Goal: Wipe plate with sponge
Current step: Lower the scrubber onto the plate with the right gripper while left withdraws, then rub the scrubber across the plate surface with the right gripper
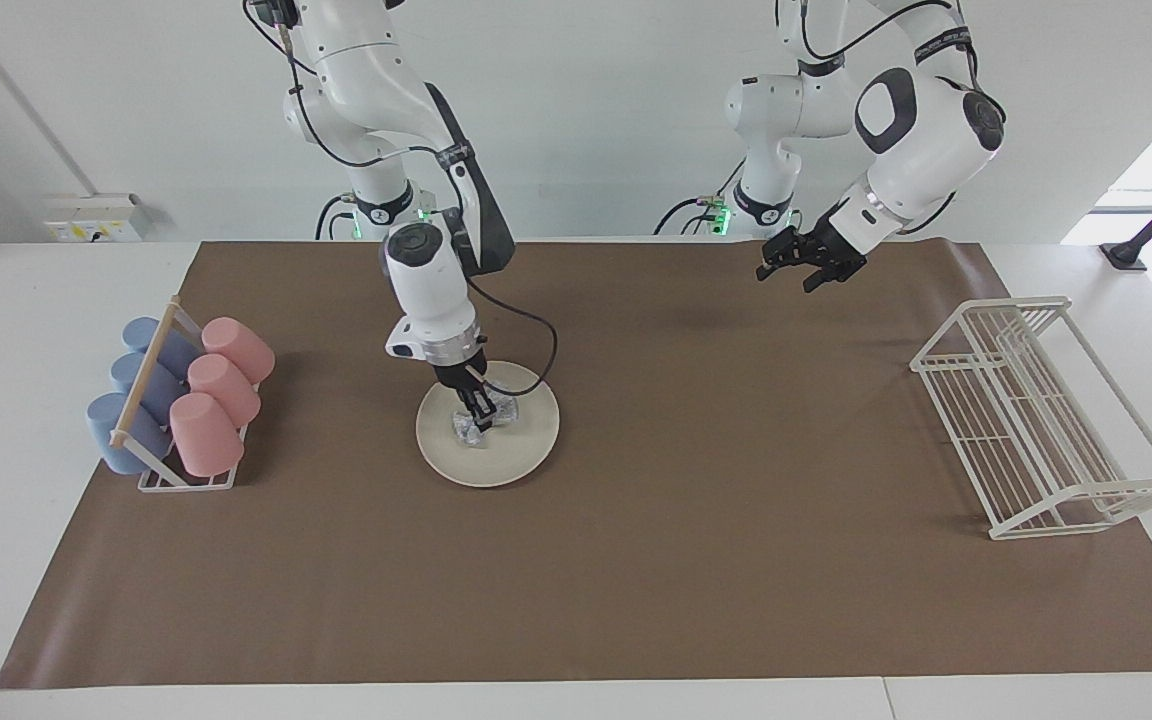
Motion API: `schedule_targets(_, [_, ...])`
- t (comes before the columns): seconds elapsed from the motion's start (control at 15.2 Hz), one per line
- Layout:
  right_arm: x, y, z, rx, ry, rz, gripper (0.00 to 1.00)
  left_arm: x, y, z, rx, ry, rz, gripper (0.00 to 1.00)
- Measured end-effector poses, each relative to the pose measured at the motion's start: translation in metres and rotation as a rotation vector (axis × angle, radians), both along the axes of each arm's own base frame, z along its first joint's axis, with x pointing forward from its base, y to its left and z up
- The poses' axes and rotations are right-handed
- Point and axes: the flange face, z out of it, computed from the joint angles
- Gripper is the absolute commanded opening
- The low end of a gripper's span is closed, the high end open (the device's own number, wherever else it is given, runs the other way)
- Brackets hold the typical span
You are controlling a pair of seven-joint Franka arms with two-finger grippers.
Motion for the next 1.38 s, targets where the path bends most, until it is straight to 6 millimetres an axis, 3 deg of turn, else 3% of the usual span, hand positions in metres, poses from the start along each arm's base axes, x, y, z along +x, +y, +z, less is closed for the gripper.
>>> schedule_targets(0.13, [-0.012, 0.024, -0.001, 0.014, 0.003, -0.018, 0.00, 0.001, 0.000, 0.001, 0.009, 0.002, 0.011, 1.00])
schedule_targets(0.4, [-0.011, 0.021, -0.002, 0.011, -0.006, 0.007, 0.00, 0.001, 0.000, 0.001, 0.012, 0.004, 0.016, 1.00])
schedule_targets(0.53, [-0.002, 0.003, -0.001, -0.002, -0.019, 0.049, 0.00, 0.001, 0.000, 0.001, 0.015, 0.013, 0.039, 1.00])
schedule_targets(0.79, [0.020, -0.055, -0.002, -0.037, -0.043, 0.123, 0.00, 0.001, -0.001, 0.001, 0.023, 0.030, 0.083, 1.00])
schedule_targets(0.92, [0.024, -0.069, -0.002, -0.047, -0.048, 0.142, 0.00, 0.001, -0.001, 0.001, 0.024, 0.031, 0.086, 1.00])
schedule_targets(1.19, [0.023, -0.063, -0.002, -0.043, -0.046, 0.136, 0.00, 0.001, -0.001, 0.001, 0.024, 0.032, 0.089, 1.00])
schedule_targets(1.38, [0.007, -0.021, -0.001, -0.015, -0.031, 0.080, 0.00, 0.001, -0.001, 0.001, 0.024, 0.031, 0.090, 1.00])
